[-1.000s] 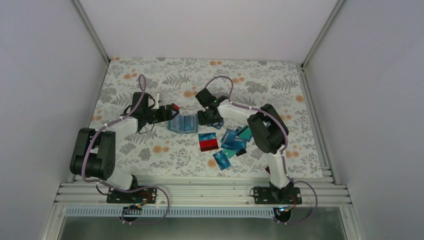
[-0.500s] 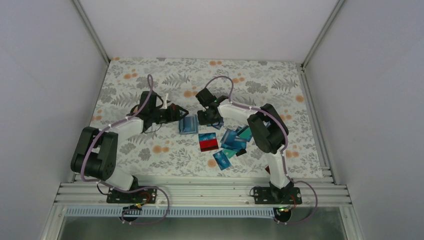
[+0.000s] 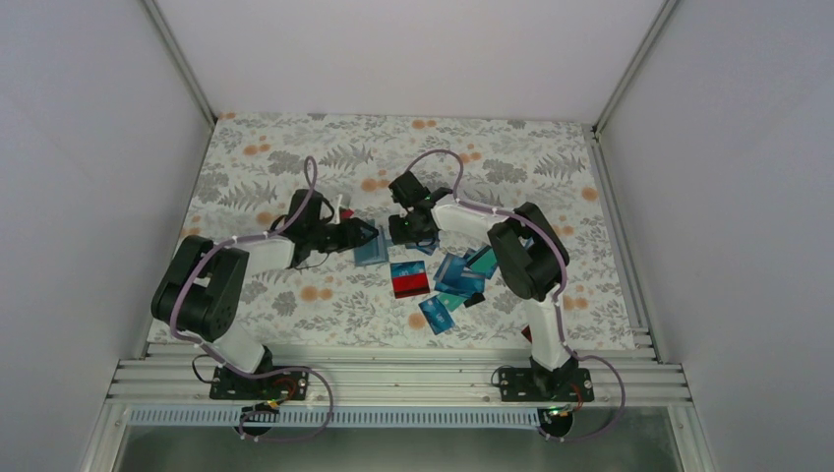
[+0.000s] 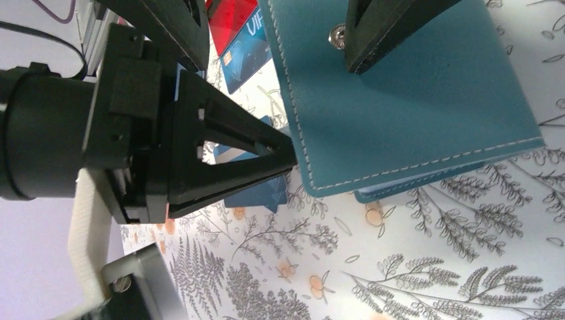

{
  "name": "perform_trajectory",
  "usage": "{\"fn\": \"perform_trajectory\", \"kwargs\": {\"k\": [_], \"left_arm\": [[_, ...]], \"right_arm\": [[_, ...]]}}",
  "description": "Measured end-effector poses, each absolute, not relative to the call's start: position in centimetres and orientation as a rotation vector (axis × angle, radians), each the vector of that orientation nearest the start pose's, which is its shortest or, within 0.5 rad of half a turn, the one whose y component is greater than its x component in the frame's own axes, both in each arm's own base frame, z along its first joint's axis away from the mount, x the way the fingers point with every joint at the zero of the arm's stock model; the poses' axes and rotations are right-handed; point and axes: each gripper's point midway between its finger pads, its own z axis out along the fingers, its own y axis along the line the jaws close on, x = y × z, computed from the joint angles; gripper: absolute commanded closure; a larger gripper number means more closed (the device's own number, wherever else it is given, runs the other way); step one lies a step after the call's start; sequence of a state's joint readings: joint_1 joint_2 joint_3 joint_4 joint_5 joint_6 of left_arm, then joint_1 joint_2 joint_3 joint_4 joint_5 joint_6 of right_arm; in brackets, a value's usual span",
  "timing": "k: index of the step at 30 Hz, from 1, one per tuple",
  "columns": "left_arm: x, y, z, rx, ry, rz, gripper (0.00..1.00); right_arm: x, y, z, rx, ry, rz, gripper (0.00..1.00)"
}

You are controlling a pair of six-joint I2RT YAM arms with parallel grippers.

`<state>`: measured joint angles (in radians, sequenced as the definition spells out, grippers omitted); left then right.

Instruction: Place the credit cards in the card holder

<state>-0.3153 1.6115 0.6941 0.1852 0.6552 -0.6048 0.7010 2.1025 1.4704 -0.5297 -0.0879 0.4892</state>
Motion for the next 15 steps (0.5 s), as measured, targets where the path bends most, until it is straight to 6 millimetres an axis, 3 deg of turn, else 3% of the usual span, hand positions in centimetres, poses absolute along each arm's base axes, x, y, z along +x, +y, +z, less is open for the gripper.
{"fn": "perform_trajectory", "kwargs": {"k": [7, 15], "left_arm": [[31.8, -21.1, 5.7, -0.067, 2.455, -1.198, 0.68], [31.1, -20.0, 4.0, -0.133, 2.483, -1.131, 0.95]], "right_arm": [[36.1, 32.7, 1.9, -0.322, 2.802, 0.492, 0.96], [36.1, 32.8, 2.0, -0.32, 2.804, 0.527, 0.96]]}}
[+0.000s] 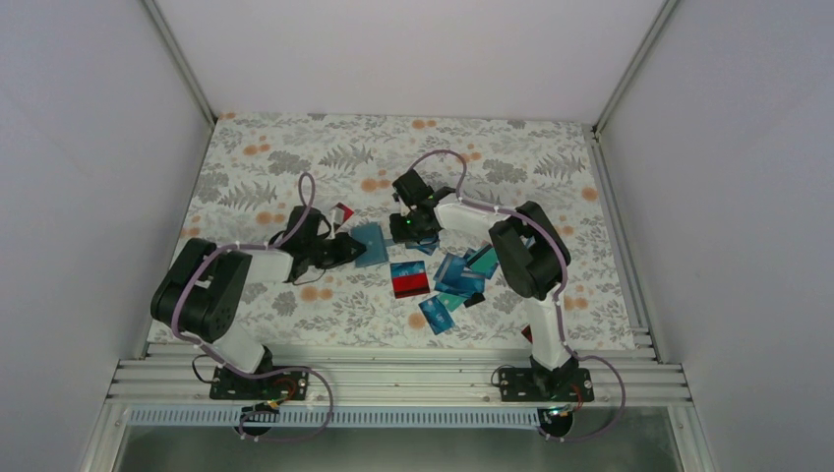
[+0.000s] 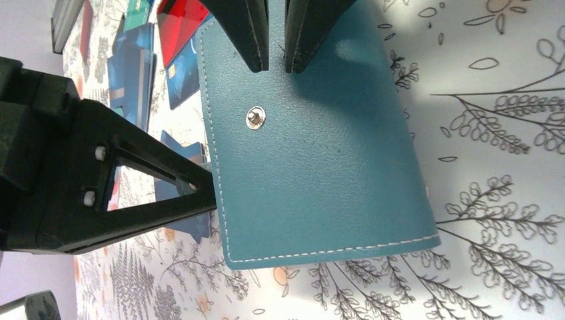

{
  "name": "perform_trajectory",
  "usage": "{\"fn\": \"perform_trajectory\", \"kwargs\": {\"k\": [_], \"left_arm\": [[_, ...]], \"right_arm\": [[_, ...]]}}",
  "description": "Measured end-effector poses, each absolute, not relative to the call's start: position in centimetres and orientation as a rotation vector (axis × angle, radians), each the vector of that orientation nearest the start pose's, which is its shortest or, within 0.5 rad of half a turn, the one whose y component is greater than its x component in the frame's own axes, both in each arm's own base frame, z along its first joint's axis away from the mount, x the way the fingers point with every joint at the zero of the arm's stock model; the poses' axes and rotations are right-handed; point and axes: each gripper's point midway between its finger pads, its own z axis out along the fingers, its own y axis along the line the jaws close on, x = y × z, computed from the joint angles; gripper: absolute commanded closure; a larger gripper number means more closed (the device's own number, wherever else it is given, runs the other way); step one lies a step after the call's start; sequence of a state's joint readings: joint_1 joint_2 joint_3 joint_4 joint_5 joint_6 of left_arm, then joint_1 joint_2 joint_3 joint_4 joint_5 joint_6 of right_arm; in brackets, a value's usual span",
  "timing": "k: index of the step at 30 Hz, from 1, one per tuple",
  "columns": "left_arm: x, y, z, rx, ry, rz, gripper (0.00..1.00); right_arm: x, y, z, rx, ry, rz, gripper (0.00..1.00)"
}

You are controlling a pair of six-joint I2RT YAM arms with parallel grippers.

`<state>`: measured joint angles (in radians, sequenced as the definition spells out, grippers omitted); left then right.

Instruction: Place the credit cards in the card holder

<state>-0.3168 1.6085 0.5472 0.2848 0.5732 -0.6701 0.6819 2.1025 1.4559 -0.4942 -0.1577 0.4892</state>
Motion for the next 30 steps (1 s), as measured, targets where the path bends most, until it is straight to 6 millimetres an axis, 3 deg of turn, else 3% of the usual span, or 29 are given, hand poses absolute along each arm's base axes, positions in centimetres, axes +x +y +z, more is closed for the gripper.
{"fn": "perform_trajectory", "kwargs": {"k": [8, 17, 30], "left_arm": [[31.1, -19.2, 3.4, -0.14, 2.498, -1.052, 0.97], [31.6, -19.7, 3.2, -0.098, 2.528, -0.983, 0.98], [32.8, -20.9, 3.1, -0.051, 2.577, -0.838, 0.97]], "right_arm": [[35.9, 32.9, 2.0, -0.323, 2.814, 0.55, 0.96], [35.5, 33.2, 2.3, -0.327, 2.832, 0.579, 0.96], [35.5, 36.4, 5.6, -0.369, 2.803, 0.771, 0.96]]}}
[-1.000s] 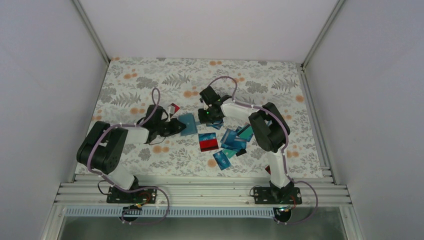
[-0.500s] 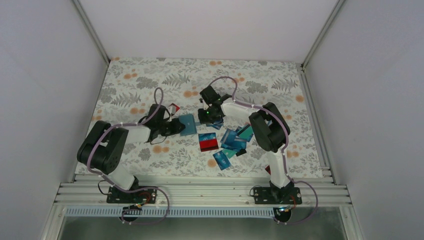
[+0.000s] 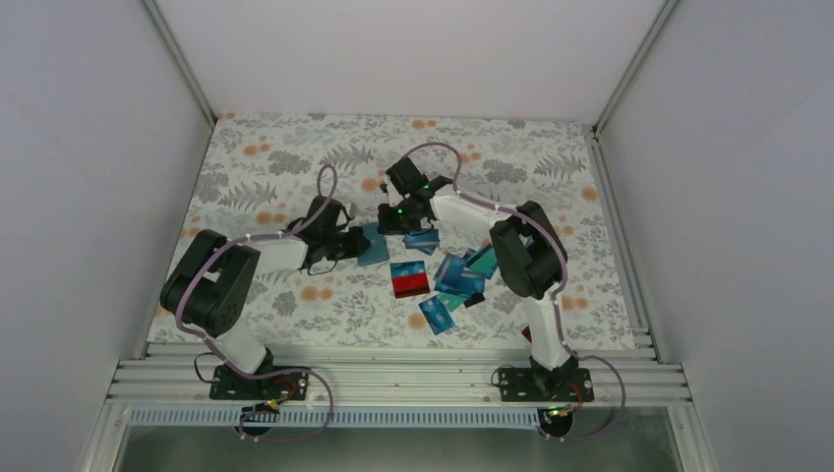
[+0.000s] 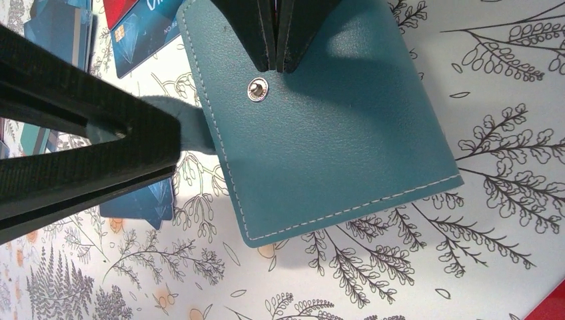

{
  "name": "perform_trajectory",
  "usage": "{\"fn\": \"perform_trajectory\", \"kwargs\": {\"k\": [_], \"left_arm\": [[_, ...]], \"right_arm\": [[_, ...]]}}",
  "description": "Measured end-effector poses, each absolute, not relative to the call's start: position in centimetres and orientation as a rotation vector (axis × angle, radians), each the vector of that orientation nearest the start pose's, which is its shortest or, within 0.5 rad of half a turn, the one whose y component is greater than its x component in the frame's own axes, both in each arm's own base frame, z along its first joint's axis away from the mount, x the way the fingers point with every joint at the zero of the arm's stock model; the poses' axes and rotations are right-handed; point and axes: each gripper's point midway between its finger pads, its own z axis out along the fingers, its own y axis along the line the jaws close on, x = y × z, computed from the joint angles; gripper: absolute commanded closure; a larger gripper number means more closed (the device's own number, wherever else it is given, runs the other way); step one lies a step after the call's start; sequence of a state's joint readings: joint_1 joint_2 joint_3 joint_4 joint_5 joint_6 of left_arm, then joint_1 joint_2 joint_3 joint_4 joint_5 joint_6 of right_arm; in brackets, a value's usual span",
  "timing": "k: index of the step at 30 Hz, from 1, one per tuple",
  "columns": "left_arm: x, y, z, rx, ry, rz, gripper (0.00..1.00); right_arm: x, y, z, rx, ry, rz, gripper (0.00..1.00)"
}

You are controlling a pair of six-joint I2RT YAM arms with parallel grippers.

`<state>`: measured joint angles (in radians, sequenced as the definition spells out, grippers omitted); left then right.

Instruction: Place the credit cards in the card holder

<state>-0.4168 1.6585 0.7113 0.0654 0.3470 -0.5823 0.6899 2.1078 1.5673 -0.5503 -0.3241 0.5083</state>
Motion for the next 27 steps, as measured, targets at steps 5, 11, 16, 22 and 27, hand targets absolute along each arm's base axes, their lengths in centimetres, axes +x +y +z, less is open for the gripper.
{"fn": "perform_trajectory", "kwargs": {"k": [5, 11, 16, 22, 27], "left_arm": [[32.8, -20.9, 3.1, -0.047, 2.575, -0.834, 0.98], [32.8, -20.9, 3.0, -0.042, 2.575, -0.833, 0.98], [32.8, -21.0, 3.1, -0.034, 2.574, -0.835, 0.98], [32.8, -21.0, 3.1, -0.03, 2.574, -0.838, 0.97], [32.6, -20.8, 3.3, -0.036, 2.573, -0.829, 0.98]], "right_arm": [[35.2, 38.0, 5.1, -0.387, 2.823, 0.841, 0.96], [34.8, 38.6, 4.0, -0.386, 2.853, 0.888, 0.89], [34.7, 39.1, 4.3, -0.386, 2.844, 0.933, 0.66], [35.0, 39.8, 4.7, -0.385, 2.807, 0.974, 0.64], [35.1, 39.9, 4.3, -0.382, 2.795, 0.988, 0.69]]}}
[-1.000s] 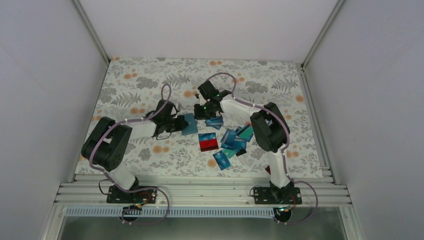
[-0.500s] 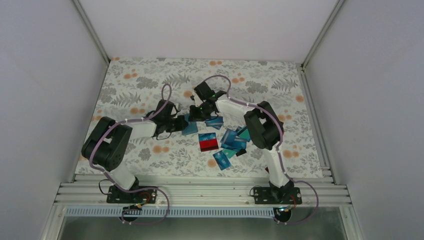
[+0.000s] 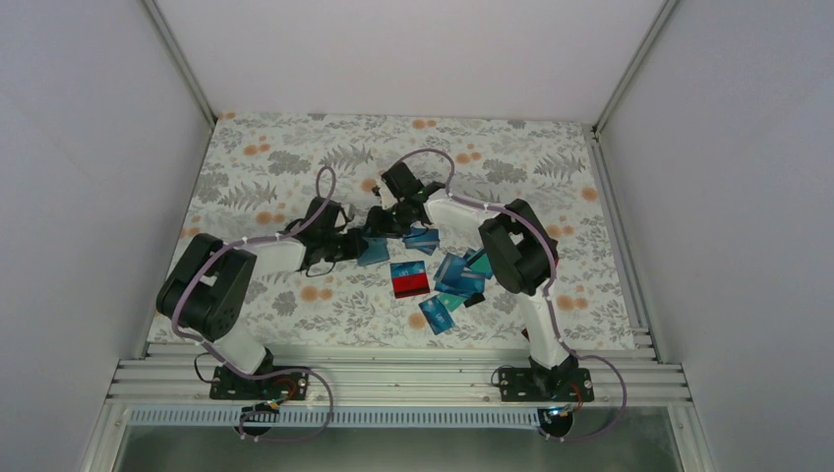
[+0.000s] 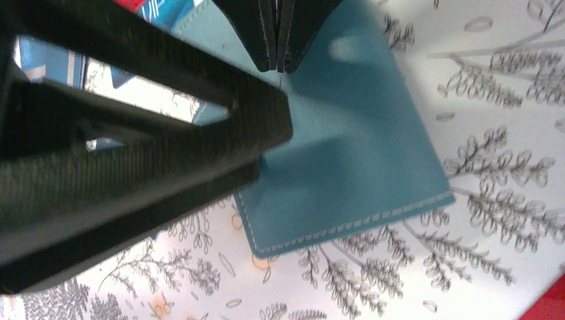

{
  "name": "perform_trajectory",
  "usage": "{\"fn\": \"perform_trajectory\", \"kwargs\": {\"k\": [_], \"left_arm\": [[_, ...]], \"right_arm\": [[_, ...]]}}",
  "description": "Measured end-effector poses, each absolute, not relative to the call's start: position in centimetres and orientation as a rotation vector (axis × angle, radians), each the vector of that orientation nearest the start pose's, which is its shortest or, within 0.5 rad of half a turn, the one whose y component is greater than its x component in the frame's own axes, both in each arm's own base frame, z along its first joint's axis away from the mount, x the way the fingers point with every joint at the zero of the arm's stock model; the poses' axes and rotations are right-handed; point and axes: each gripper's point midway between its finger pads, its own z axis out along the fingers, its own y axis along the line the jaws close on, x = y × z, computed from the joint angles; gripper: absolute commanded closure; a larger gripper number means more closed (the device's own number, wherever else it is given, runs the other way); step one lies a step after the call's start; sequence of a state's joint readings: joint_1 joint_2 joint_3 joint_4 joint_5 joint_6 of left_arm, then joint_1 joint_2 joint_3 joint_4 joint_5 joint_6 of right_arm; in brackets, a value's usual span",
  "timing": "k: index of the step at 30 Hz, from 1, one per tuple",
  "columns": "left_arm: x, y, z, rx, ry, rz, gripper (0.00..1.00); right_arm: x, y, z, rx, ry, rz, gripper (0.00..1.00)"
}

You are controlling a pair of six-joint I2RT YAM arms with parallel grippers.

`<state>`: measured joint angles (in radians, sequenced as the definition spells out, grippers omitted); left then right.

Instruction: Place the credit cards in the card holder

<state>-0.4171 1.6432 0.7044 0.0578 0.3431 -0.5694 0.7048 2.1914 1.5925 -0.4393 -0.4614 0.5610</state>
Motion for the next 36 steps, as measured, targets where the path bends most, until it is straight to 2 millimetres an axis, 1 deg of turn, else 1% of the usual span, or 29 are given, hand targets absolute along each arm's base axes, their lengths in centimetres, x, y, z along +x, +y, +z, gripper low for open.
{"fn": "perform_trajectory", "kwargs": {"k": [4, 7, 9, 13, 17, 21, 23, 25, 28, 30, 33, 34, 36], "left_arm": [[31.6, -20.0, 3.7, -0.067, 2.593, -0.805, 0.98], [31.3, -19.8, 4.2, -0.085, 2.59, -0.806, 0.97], [31.4, -19.9, 4.5, -0.103, 2.582, -0.819, 0.97], [30.9, -20.2, 4.1, -0.133, 2.576, -0.874, 0.96], [30.5, -20.3, 3.8, -0.151, 2.582, -0.899, 0.96], [30.7, -20.4, 3.4, -0.151, 2.583, -0.898, 0.97], [30.7, -20.4, 3.2, -0.151, 2.587, -0.897, 0.97], [30.9, -20.5, 3.2, -0.146, 2.585, -0.9, 0.97], [31.1, -20.6, 3.2, -0.143, 2.584, -0.901, 0.97], [31.3, -20.7, 3.2, -0.139, 2.584, -0.899, 0.97], [31.5, -20.8, 3.2, -0.133, 2.583, -0.899, 0.97], [31.5, -20.8, 3.2, -0.131, 2.582, -0.899, 0.97], [31.5, -20.8, 3.2, -0.124, 2.583, -0.896, 0.97]], "right_arm": [[35.1, 39.8, 4.2, -0.374, 2.783, 1.002, 0.73], [35.2, 39.8, 4.1, -0.369, 2.775, 1.011, 0.77], [35.2, 39.8, 4.1, -0.364, 2.772, 1.014, 0.81], [35.3, 39.8, 3.9, -0.342, 2.761, 1.037, 0.89], [35.2, 39.9, 3.8, -0.33, 2.757, 1.064, 0.9], [35.5, 39.6, 4.0, -0.326, 2.757, 1.074, 0.88], [35.5, 39.3, 4.3, -0.331, 2.757, 1.071, 0.83], [35.4, 38.5, 4.8, -0.335, 2.756, 1.053, 0.8], [35.4, 36.7, 6.3, -0.328, 2.733, 1.019, 0.74], [35.0, 35.4, 7.8, -0.332, 2.706, 1.005, 0.71], [33.9, 34.1, 9.2, -0.339, 2.663, 1.013, 0.69], [33.3, 33.7, 9.2, -0.341, 2.66, 1.022, 0.68], [32.3, 33.4, 8.4, -0.345, 2.674, 1.046, 0.67]]}}
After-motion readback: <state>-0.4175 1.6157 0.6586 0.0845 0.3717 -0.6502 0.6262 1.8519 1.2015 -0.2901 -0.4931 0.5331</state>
